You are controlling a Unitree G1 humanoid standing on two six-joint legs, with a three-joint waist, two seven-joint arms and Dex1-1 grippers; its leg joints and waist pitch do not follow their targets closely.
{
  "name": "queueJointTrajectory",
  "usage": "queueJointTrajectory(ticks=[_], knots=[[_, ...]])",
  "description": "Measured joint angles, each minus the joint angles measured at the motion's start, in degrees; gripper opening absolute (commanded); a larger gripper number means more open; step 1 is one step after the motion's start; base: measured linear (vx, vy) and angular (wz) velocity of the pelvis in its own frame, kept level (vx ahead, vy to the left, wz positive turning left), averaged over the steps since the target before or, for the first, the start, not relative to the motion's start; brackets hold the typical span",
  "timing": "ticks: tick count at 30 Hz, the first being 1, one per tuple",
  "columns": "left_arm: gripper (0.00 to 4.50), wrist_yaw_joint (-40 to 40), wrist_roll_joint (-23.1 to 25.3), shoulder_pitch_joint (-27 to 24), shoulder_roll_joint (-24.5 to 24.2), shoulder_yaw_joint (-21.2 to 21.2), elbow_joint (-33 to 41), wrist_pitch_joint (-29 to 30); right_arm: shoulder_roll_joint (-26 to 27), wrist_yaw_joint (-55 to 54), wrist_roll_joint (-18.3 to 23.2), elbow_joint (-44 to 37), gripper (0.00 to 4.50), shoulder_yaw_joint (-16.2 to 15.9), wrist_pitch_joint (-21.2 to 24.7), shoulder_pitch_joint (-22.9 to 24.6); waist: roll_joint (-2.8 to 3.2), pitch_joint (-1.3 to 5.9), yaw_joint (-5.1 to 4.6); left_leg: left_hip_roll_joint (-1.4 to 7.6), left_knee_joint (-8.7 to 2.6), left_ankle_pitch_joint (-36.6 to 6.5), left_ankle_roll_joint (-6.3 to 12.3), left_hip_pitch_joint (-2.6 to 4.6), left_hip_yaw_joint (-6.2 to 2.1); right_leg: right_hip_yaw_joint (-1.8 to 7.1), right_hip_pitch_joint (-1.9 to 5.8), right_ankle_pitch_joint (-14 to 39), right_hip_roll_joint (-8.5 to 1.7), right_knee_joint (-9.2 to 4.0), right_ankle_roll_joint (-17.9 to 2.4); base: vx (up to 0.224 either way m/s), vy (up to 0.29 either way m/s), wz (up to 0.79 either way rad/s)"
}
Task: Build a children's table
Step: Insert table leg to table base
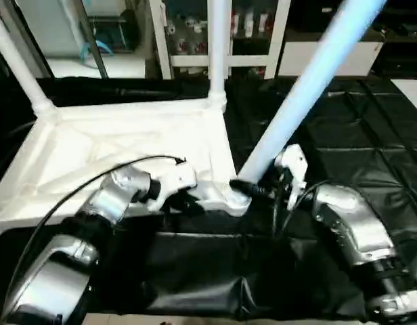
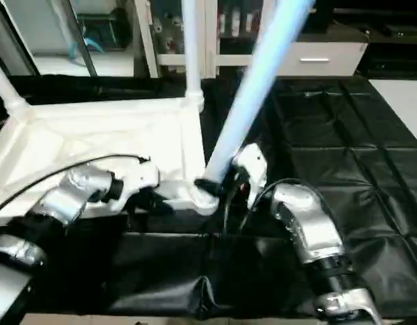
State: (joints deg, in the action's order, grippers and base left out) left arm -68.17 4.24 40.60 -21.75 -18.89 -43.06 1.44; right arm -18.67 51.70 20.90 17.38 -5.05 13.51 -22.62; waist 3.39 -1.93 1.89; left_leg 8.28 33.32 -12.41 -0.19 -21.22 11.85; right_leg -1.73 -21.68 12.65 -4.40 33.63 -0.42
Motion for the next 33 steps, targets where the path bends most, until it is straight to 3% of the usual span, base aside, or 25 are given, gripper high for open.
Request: queueJointTrajectory(ticks=[4, 6, 8, 10, 12, 15, 18, 21, 26, 28, 31, 33], knots=[[1.01, 0.28, -1.95, 0.55, -0.63, 2.62, 0.06, -0.28, -0.42, 0.02, 6.42, -2.40, 1.85, 3.69, 6.40, -0.82, 0.16, -0.45, 0.44, 0.19, 0.84, 0.07, 0.16, -1.18, 0.00, -0.18, -1.05, -0.03, -0.04, 0.85, -0.01, 0.000, 0.000, 0.00], [1.24, -0.05, -5.16, 1.20, -0.77, 5.73, 0.80, 0.67, -2.28, 1.83, 8.08, -5.08, 1.85, 3.84, 9.43, -2.00, 0.22, -0.52, 0.69, 0.27, 1.41, 0.07, 0.18, -1.85, -0.02, -0.24, -1.74, -0.03, -0.08, 1.49, -0.01, 0.000, 0.000, 0.00], [1.46, -0.46, -8.22, 2.72, -0.80, 8.70, 1.74, 2.37, -4.09, 3.47, 8.18, -7.31, 1.85, 3.84, 10.87, -3.08, 0.21, -0.57, 1.15, 0.49, 1.63, 0.12, 0.22, -1.94, -0.02, -0.45, -1.76, -0.04, -0.07, 1.68, 0.00, 0.000, 0.000, 0.00], [1.48, -1.57, -13.42, 4.97, -0.75, 13.10, 4.02, 6.70, -7.16, 6.49, 7.93, -10.01, 1.85, 2.25, 12.96, -4.32, 0.27, -0.60, 1.63, 0.68, 1.71, 0.23, 0.15, -1.89, 0.13, -0.54, -1.71, -0.04, -0.07, 1.80, -0.01, 0.000, 0.000, 0.00], [1.86, -2.30, -20.18, 7.98, 0.09, 17.90, 6.28, 12.48, -11.73, 11.05, 7.63, -13.03, 1.85, -1.24, 16.42, -4.48, 0.19, -0.70, 2.28, 0.75, 1.73, 0.33, 0.05, -1.83, 0.19, -0.66, -1.60, -0.04, -0.13, 1.87, -0.02, 0.000, 0.000, 0.00], [1.95, -2.35, -26.99, 11.57, 1.78, 22.19, 9.77, 18.52, -14.88, 15.58, 7.36, -15.09, 1.85, -5.22, 20.33, -4.47, 0.15, -0.79, 3.22, 0.82, 1.90, 0.34, 0.07, -1.76, 0.31, -0.61, -1.52, -0.06, -0.15, 1.97, -0.06, 0.000, 0.000, 0.00], [2.33, -2.80, -33.78, 13.02, 6.14, 23.05, 15.01, 26.51, -15.59, 18.53, 7.45, -16.03, 1.85, -8.53, 22.47, -5.02, 0.10, -0.85, 3.77, 0.81, 2.14, 0.32, 0.13, -1.80, 0.46, -0.65, -1.50, -0.06, -0.32, 2.12, -0.07, 0.000, 0.000, 0.00], [2.49, -2.62, -38.60, 12.93, 8.51, 23.08, 18.15, 33.11, -15.72, 19.66, 7.33, -16.56, 1.85, -9.84, 23.02, -6.29, -0.05, -0.97, 3.52, 0.81, 2.37, 0.30, 0.24, -1.83, 0.54, -0.63, -1.54, -0.06, -0.41, 2.37, -0.07, 0.000, 0.000, 0.00], [2.86, -2.00, -40.93, 10.35, 9.48, 22.73, 23.24, 37.60, -16.35, 20.84, 7.07, -17.46, 1.85, -10.34, 24.18, -6.85, -0.17, -1.05, 3.08, 0.82, 2.45, 0.40, 0.31, -1.79, 0.52, -0.64, -1.52, -0.06, -0.42, 2.51, -0.07, 0.000, 0.000, 0.00], [3.23, -2.12, -42.33, 9.12, 9.92, 22.18, 24.97, 39.78, -16.61, 21.05, 6.99, -17.45, 1.85, -10.70, 25.05, -6.87, -0.17, -1.05, 3.13, 0.82, 2.48, 0.42, 0.33, -1.80, 0.52, -0.66, -1.52, -0.06, -0.43, 2.54, -0.07, 0.000, 0.000, 0.00], [3.33, -2.94, -46.70, 7.67, 9.87, 21.53, 29.49, 45.20, -16.87, 21.81, 7.02, -18.49, 1.85, -11.57, 25.63, -6.89, -0.17, -1.05, 3.19, 0.81, 2.52, 0.42, 0.35, -1.82, 0.53, -0.65, -1.52, -0.07, -0.45, 2.56, -0.08, 0.000, 0.000, 0.00], [3.68, -2.97, -48.82, 6.89, 8.96, 21.79, 31.20, 47.54, -17.95, 22.76, 7.02, -19.74, 1.85, -11.89, 25.78, -6.90, -0.20, -1.05, 3.18, 0.81, 2.54, 0.42, 0.36, -1.82, 0.52, -0.68, -1.52, -0.07, -0.45, 2.57, -0.07, 0.000, 0.000, 0.00]])
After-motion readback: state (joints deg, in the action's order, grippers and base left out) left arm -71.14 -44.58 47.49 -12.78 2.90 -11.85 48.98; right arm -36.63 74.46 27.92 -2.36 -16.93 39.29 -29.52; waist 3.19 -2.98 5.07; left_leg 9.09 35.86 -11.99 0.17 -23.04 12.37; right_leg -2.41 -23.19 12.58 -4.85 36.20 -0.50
